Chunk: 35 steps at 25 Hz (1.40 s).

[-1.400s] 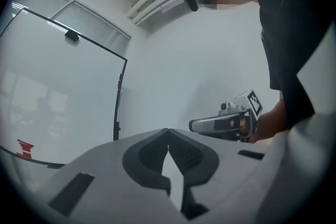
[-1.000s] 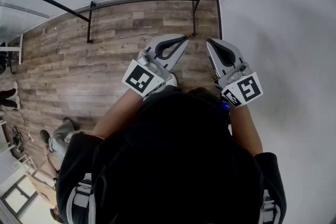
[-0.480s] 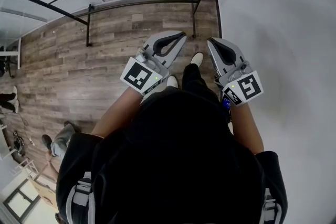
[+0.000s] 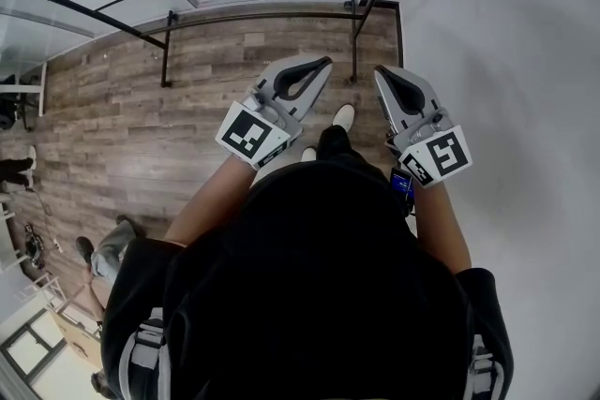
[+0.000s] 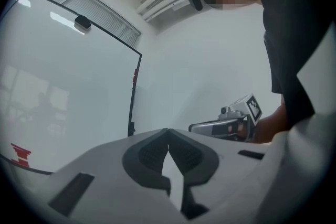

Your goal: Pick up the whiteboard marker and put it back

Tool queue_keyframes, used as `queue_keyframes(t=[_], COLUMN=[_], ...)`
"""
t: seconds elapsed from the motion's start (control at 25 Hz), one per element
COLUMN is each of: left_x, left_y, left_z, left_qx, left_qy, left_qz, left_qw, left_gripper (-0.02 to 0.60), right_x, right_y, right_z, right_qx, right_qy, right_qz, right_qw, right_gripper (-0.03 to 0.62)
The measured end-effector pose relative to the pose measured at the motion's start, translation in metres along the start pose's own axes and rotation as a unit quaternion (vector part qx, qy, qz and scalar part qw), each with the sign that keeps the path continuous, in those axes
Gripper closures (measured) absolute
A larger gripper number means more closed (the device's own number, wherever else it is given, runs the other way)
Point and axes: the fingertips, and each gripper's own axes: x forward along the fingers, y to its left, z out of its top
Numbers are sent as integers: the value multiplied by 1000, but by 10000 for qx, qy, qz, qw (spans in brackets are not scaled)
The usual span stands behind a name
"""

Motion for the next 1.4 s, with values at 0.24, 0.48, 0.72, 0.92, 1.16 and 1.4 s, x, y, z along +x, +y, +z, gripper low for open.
queue_keyframes(t=[0.24,0.48,0.72,0.92,1.16,1.4], left_x=[27,59,93,124,158,187], left_y=[30,53,78,92,107,113], left_z=[3,2,2,0,-2,2], left_qx=[22,44,86,110,141,249], left_qy=[39,101,161,223,250,221], left_qz=[131,212,323,376,486,583], left_qw=[9999,9997,9993,9990,9984,9977], left_gripper=[577,577,577,577,577,577], right_x=[25,41,59,69,79,83], right_y=[-35,-74,-112,-143,-179,-207], right_z=[3,3,6,4,4,6], right_qx=[43,114,162,185,152,88], right_qy=[-29,-41,-52,-39,-56,-56], right_qz=[148,222,309,411,531,666], right_qw=[9999,9997,9994,9990,9985,9977], right_gripper=[599,599,599,599,599,599])
